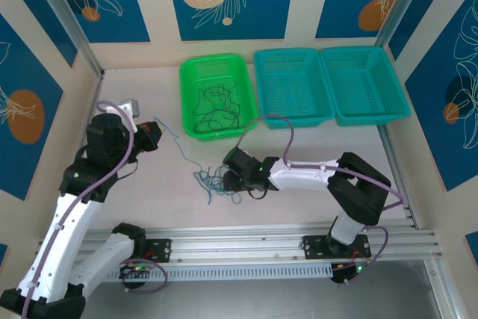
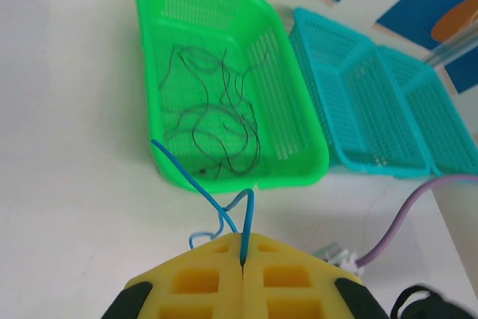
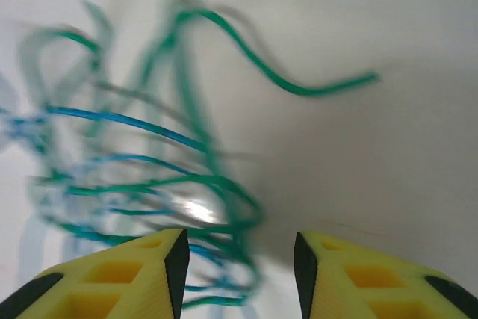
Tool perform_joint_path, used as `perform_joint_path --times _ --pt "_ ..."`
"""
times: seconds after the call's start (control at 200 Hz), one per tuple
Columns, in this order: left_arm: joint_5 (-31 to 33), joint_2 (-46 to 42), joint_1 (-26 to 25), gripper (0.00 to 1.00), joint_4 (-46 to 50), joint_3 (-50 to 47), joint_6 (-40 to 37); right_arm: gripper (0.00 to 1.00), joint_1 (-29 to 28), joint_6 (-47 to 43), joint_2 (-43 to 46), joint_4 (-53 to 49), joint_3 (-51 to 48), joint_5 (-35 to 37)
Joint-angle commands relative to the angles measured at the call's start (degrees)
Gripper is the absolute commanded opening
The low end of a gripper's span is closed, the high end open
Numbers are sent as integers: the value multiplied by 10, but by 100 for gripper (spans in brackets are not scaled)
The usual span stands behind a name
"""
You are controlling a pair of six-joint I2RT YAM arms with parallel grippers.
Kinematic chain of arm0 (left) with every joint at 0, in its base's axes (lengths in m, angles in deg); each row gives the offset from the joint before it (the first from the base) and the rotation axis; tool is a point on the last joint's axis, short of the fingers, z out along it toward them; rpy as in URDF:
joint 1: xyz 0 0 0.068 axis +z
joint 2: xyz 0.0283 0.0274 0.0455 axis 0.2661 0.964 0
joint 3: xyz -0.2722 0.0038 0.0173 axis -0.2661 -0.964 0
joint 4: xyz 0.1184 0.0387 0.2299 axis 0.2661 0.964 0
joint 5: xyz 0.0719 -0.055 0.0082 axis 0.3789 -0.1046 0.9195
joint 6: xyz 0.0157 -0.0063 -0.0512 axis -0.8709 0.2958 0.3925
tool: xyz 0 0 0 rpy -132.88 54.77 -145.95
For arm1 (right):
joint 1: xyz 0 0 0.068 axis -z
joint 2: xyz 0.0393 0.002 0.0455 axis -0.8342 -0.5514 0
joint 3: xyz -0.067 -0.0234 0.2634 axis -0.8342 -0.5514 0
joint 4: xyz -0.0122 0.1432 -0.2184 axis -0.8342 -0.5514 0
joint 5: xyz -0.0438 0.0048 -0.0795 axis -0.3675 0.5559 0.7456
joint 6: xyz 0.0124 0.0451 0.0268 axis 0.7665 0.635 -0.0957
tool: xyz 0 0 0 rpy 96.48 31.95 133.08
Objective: Untangle the cables
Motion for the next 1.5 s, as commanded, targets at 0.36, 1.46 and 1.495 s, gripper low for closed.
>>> perform_joint_path --times 0.36,1.46,1.495 --pt "158 43 0 0 56 70 -65 36 97 75 133 -32 -123 36" --pt "277 -22 1 0 63 100 -51 41 -36 -251 -141 -95 136 110" --pt "290 -20 2 0 66 105 -58 41 -29 -239 -124 -93 107 113"
